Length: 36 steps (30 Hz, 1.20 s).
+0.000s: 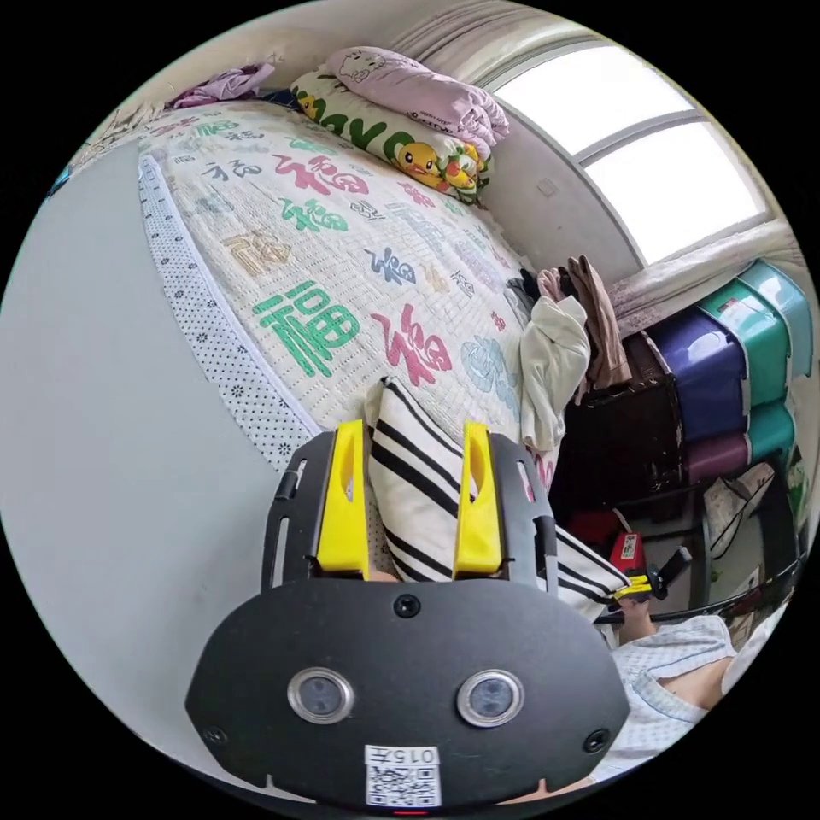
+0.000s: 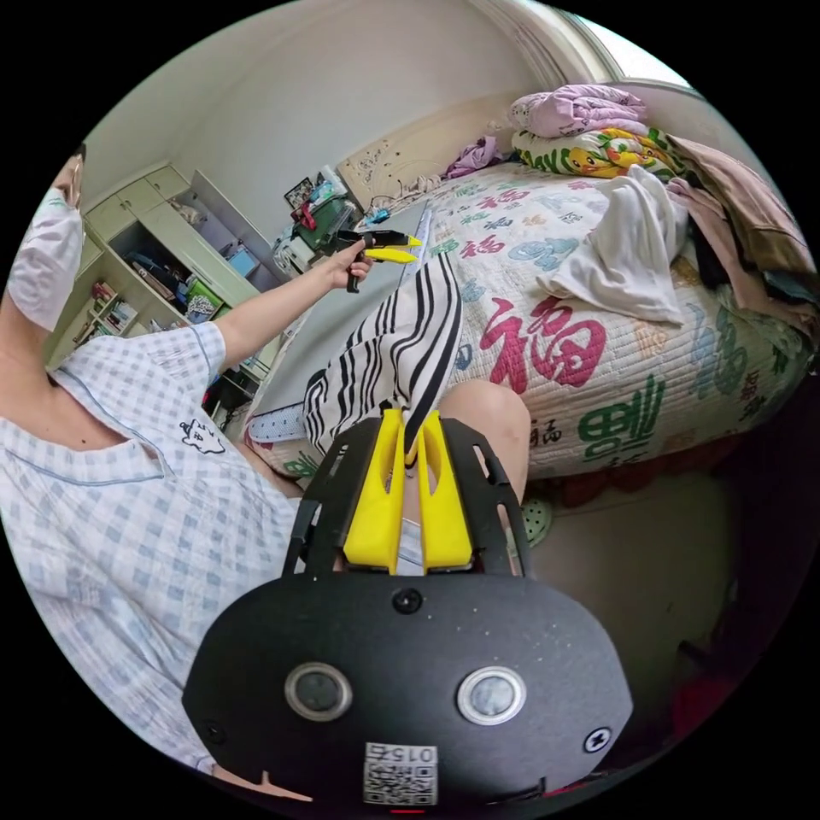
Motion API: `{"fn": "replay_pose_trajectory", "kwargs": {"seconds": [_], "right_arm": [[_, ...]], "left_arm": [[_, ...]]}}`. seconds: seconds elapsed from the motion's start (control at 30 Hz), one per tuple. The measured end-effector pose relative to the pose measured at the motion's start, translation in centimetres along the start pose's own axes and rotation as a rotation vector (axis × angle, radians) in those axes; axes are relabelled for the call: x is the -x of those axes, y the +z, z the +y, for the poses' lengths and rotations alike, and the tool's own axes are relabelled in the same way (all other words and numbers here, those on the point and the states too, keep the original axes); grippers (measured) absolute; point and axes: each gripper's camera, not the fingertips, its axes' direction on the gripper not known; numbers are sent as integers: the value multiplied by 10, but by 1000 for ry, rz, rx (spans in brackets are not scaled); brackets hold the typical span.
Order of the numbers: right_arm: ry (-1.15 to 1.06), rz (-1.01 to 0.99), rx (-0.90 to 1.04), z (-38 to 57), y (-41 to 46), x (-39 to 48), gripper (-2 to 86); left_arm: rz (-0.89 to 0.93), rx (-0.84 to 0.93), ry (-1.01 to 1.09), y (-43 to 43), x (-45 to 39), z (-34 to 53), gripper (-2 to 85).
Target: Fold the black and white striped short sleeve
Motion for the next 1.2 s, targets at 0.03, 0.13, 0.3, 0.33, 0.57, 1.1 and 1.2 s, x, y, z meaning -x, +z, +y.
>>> {"fn": "replay_pose_trajectory", "kwargs": {"seconds": [0.03, 0.13, 0.3, 0.33, 0.57, 1.1, 1.2], "right_arm": [[5, 10, -4, -1, 5, -6, 8], [3, 24, -5, -3, 24, -17, 8], [-50, 100, -71, -4, 28, -17, 8], [-75, 134, -112, -5, 21, -15, 8], [-184, 157, -458, -11, -26, -2, 9], [-455, -2, -300, -135, 203, 38, 12], [-407, 32, -148, -179, 323, -1, 15]], "left_arm": [[-13, 10, -11, 5, 1, -3, 159], [12, 54, 2, 26, -7, -8, 113], [108, -215, 47, -50, -23, 46, 21], [159, -285, 45, -70, -23, 61, 19], [178, -929, 154, -306, -49, 323, 8], [-407, -1049, -110, -404, -23, 533, 3], [-417, -926, -263, -369, 52, 499, 6]]}}
